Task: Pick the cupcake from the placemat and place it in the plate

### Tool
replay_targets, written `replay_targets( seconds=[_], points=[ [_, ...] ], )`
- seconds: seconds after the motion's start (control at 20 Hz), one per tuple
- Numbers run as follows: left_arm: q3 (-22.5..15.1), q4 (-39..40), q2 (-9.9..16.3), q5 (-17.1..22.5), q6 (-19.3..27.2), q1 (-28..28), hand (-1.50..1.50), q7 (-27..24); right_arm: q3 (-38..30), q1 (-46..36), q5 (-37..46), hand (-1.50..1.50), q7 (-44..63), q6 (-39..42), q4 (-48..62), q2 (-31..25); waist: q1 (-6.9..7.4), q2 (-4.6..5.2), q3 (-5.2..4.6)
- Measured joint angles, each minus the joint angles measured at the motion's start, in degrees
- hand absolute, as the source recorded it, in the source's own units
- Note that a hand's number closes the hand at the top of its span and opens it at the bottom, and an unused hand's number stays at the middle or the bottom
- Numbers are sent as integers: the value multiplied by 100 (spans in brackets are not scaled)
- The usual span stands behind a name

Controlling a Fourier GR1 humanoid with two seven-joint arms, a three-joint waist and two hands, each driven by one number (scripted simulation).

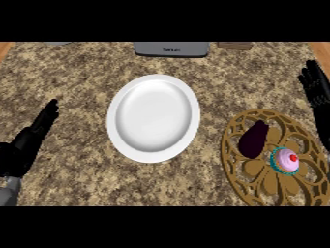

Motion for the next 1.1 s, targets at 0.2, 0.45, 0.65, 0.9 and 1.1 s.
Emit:
replay_targets(
  seconds=[0.2, 0.45, 0.65, 0.9, 1.1],
  points=[
    [62, -230, -168, -111, 287, -249, 0, 306, 36, -286, -228, -150, 683, -163, -354, 325, -82, 65, 72],
    [50, -287, -352, -182, 501, -634, 0, 566, 652, -659, 789, 150, 1056, -1, -361, -365, -47, 87, 14],
    [-26, -277, -616, -288, 732, -824, 0, 797, 1149, -150, 1389, -150, 1333, -687, -416, 151, -155, 102, 76],
    [52, -442, -746, -403, 775, -913, 0, 1142, 1547, 669, 2108, -150, 1037, -1077, -662, 385, -174, 107, 105],
    [75, -451, -849, -498, 794, -859, 0, 1140, 1554, 1119, 2812, -150, 1246, -1361, -1330, 42, -206, 99, 108]
  ],
)
